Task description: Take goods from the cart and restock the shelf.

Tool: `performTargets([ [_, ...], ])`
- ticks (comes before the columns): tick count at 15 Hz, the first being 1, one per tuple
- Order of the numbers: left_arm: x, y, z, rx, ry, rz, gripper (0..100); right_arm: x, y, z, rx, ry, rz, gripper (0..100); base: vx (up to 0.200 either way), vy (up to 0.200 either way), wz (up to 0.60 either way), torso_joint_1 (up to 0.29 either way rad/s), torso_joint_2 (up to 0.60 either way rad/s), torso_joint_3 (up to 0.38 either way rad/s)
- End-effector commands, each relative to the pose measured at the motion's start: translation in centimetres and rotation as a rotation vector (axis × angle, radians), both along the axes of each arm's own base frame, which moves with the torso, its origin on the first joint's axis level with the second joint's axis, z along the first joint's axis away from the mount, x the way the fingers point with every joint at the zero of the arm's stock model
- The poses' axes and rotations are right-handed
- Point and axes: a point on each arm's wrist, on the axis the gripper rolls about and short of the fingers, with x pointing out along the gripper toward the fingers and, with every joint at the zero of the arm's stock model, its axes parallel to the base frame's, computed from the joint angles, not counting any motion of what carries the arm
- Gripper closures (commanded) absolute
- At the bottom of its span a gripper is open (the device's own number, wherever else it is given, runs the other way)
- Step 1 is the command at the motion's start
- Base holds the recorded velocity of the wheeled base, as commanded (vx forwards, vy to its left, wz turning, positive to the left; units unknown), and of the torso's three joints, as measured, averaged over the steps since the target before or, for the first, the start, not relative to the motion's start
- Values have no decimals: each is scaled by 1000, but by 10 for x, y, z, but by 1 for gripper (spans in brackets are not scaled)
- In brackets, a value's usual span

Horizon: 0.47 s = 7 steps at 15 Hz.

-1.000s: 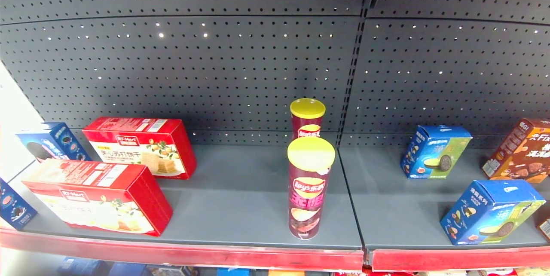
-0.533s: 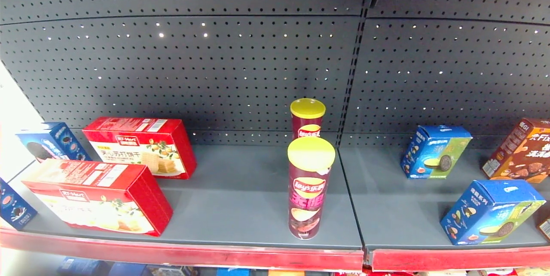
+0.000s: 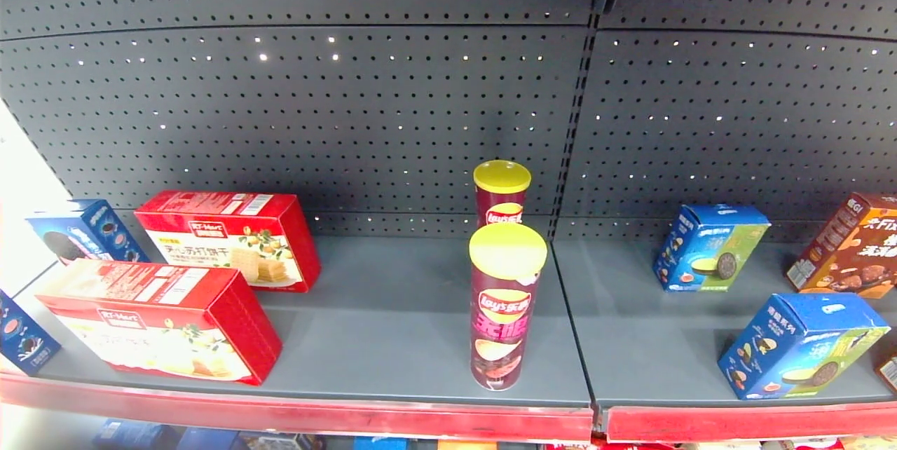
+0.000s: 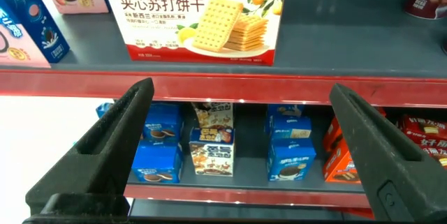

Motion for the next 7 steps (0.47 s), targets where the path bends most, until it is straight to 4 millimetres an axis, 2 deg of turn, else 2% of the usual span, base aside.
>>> performTargets([
  [1,0,0,0,0,2,1,0,0,0,0,0,-2,1,0,0,0,0,0,0,0],
  [7,0,0,0,0,2,1,0,0,0,0,0,-1,1,0,0,0,0,0,0,0],
])
